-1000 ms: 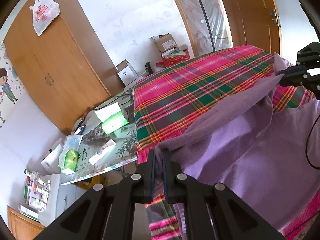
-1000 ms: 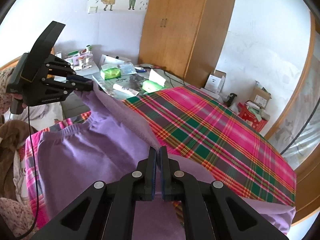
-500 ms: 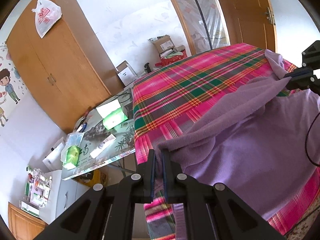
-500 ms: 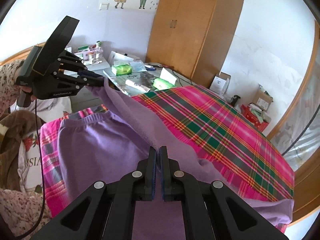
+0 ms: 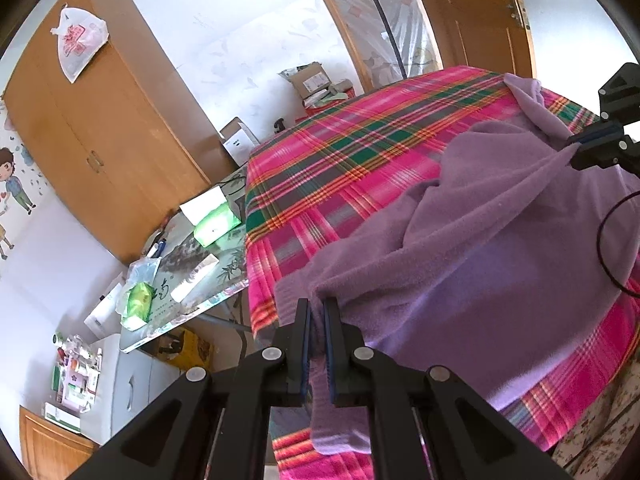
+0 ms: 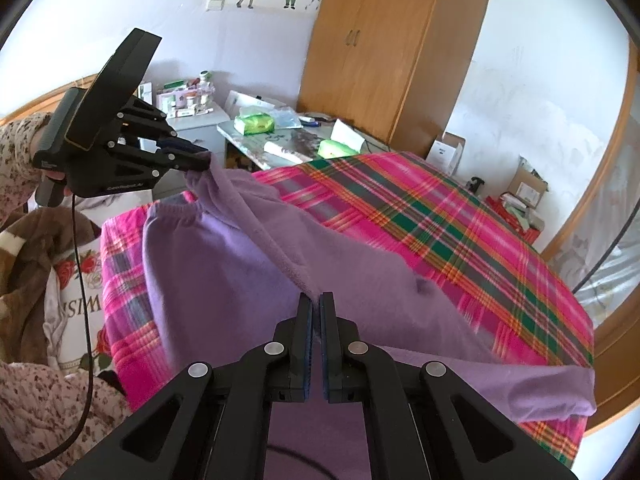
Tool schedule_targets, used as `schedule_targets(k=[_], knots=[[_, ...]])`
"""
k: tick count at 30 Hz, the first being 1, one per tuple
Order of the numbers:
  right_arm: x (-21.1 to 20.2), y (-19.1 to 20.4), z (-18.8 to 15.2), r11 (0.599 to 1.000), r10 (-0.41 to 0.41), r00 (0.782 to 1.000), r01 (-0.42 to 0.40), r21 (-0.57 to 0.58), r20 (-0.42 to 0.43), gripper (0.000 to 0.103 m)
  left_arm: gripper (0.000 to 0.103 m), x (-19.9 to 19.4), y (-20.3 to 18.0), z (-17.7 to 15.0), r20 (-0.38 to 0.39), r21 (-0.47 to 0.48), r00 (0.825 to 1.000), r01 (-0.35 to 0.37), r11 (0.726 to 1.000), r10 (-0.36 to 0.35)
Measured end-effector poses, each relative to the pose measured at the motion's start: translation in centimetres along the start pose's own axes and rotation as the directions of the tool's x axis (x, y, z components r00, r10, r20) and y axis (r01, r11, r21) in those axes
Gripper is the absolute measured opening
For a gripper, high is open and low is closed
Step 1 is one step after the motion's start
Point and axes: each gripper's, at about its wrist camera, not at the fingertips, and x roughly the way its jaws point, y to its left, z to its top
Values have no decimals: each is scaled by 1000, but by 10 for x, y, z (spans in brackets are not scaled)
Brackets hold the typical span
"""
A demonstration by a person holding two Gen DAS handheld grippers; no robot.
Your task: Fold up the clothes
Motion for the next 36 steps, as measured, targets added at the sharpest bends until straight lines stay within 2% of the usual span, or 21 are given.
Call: schedule_targets(k=[17, 22, 26, 29, 32, 33, 35, 36], knots=[[16, 26, -41, 999, 45, 993, -45, -3, -107, 4, 7, 0, -17, -43, -22, -63, 998, 53, 997, -55], [16, 31, -48, 999, 45, 992, -46, -3, -118, 4, 7, -3, -14, -54, -18, -125, 996, 82, 989, -84], [18, 35, -55, 999, 43, 991, -44, -6, -128, 4, 11, -10, -9, -62, -2, -198, 992, 123, 973, -125], [20, 38, -59, 999, 39, 990, -41, -14, -135, 4, 11, -17, 3, -69, 20, -302, 984, 173, 937, -175], [21, 37, -62, 999, 41, 990, -43, -9, -134, 4, 16, -20, 18, -75, 34, -419, 975, 214, 882, -220], [20, 36, -63, 999, 42, 990, -44, -7, -133, 4, 18, -21, 24, -76, 50, -465, 967, 243, 851, -249], [20, 35, -64, 999, 45, 990, -45, -3, -131, 4, 28, -19, 33, -80, 86, -535, 952, 294, 792, -295], [20, 36, -64, 999, 44, 990, -45, -4, -130, 4, 32, -15, 39, -82, 103, -584, 939, 324, 744, -327]])
